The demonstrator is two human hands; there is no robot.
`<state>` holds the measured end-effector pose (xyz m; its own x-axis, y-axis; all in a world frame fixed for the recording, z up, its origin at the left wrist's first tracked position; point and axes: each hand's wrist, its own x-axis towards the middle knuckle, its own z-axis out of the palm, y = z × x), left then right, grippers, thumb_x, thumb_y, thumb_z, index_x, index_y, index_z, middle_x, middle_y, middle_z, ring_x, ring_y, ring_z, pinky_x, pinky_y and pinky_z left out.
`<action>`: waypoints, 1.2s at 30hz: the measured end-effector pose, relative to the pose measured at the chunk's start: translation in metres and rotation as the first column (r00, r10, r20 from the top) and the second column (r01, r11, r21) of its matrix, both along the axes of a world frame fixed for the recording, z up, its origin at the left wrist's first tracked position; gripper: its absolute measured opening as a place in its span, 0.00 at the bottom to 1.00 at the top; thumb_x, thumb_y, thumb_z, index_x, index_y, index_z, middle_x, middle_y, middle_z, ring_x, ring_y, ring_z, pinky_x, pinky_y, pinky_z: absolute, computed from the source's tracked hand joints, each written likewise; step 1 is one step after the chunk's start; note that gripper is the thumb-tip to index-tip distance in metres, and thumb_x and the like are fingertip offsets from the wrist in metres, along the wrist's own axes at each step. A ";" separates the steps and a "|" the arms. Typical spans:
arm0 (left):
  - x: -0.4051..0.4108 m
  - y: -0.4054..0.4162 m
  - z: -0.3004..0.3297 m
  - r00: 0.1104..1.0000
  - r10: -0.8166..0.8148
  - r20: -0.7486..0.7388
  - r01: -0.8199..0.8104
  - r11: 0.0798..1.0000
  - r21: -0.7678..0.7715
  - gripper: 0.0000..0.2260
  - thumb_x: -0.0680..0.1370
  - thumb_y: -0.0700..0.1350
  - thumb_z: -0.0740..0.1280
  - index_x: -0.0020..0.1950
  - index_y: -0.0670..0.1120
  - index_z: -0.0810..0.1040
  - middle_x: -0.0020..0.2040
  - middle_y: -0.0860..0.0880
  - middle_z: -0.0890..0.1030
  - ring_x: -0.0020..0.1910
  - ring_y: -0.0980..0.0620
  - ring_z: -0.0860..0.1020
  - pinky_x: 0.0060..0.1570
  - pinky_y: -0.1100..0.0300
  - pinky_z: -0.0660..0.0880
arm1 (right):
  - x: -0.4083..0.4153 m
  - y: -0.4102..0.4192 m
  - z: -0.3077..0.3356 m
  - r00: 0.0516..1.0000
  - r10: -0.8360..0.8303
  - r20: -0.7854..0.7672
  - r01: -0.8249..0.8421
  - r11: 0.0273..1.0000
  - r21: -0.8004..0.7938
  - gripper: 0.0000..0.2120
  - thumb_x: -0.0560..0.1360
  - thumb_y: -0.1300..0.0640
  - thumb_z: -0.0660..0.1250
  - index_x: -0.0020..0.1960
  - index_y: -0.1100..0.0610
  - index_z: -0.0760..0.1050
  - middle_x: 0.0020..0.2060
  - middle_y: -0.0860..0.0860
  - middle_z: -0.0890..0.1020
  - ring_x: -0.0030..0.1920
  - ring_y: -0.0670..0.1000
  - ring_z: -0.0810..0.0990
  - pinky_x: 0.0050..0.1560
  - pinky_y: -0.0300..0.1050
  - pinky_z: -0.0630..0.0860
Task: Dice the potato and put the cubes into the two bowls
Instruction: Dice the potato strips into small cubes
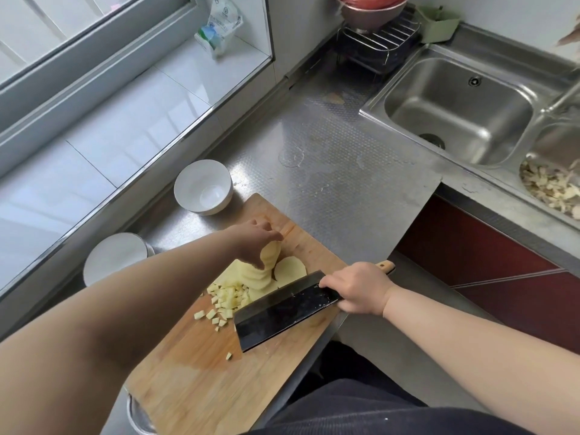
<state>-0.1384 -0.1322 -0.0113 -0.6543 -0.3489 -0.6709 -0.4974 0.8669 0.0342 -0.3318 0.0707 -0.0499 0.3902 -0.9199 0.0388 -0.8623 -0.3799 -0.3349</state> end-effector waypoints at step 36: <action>0.123 0.017 0.022 0.751 0.551 -0.365 -0.519 0.833 0.191 0.32 0.72 0.47 0.75 0.73 0.55 0.65 0.71 0.50 0.67 0.63 0.48 0.72 0.60 0.56 0.71 | 0.144 -0.012 0.028 0.999 0.011 -0.034 0.019 0.634 0.773 0.12 0.74 0.51 0.63 0.56 0.51 0.78 0.44 0.49 0.79 0.46 0.53 0.78 0.44 0.48 0.77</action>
